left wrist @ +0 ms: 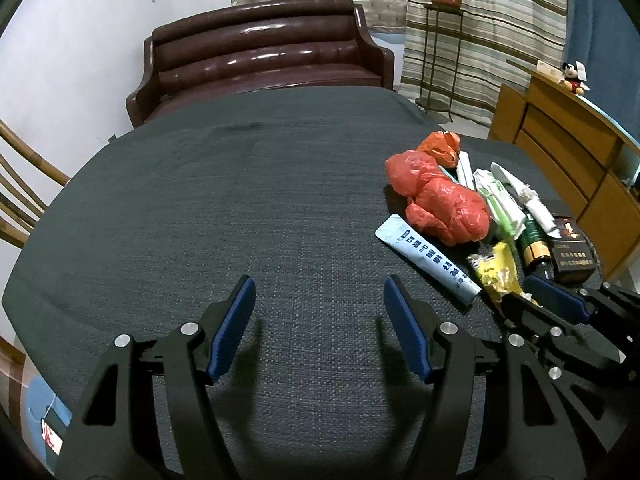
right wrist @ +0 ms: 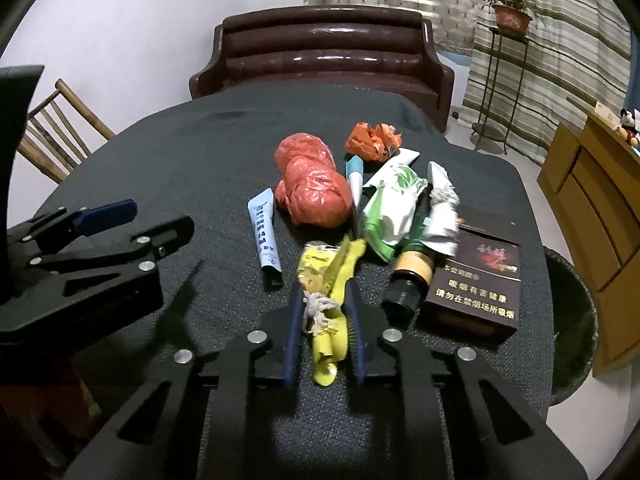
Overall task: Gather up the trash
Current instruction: 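Grasp the yellow snack wrapper tied with string using the right tool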
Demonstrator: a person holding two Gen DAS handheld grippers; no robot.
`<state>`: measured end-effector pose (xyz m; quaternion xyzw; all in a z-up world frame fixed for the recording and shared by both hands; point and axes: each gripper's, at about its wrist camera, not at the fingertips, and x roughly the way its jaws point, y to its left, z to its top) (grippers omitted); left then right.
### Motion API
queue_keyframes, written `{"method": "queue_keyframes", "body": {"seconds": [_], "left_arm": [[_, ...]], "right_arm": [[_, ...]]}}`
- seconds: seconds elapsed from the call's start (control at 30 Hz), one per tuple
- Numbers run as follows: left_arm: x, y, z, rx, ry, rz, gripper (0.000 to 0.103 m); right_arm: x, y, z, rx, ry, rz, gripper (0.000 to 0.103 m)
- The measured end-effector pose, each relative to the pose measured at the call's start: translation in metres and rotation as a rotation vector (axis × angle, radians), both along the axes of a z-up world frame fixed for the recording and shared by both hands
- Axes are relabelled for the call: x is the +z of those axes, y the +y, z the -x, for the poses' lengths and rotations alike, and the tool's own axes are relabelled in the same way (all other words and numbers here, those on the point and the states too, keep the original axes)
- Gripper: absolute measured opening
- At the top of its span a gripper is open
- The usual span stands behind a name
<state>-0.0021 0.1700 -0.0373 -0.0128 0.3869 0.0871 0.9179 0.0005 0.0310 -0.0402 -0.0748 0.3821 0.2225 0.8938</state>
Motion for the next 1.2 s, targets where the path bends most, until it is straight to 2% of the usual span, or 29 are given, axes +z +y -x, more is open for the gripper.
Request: {"method": "queue_keyframes", "body": {"seconds": [0.33,0.67,0.77,0.83,0.93,0.97,1.0,1.2], "left_arm": [[0.003,-0.012,-0.004,-0.012,0.001,0.01,0.065],[0.003,-0.011,-0.004,-0.006,0.008,0.007,0.065],[0.002,-0.007,-0.005,0.001,0.01,0.01,0.065],[0.0,-0.005,-0.005,0.005,0.011,0.013,0.065],[-0.001,-0.003,-0.006,0.009,0.014,0.017,0.065],[-0.001,-0.003,-0.007,0.009,0.014,0.018,0.065],[-0.001,-0.003,-0.007,0.01,0.014,0.019,0.065],[-0.002,-0.002,-0.008,0.004,0.013,0.022,0.065]], "right_arm": [[0.018,-0.005,0.002,0.005,-0.046,-0.043,0.019],[0.002,-0.009,-0.009,-0.004,0.042,-0.044,0.021],[-0.002,-0.006,-0.011,-0.003,0.058,-0.032,0.038],[-0.004,-0.005,-0.01,-0.002,0.065,-0.025,0.04],[-0.008,-0.001,-0.011,0.003,0.078,-0.006,0.04],[-0.01,0.001,-0.01,0.009,0.081,0.0,0.038],[-0.01,0.002,-0.01,0.013,0.08,0.004,0.028],[-0.003,0.002,-0.002,0.013,0.031,0.015,0.028]]}}
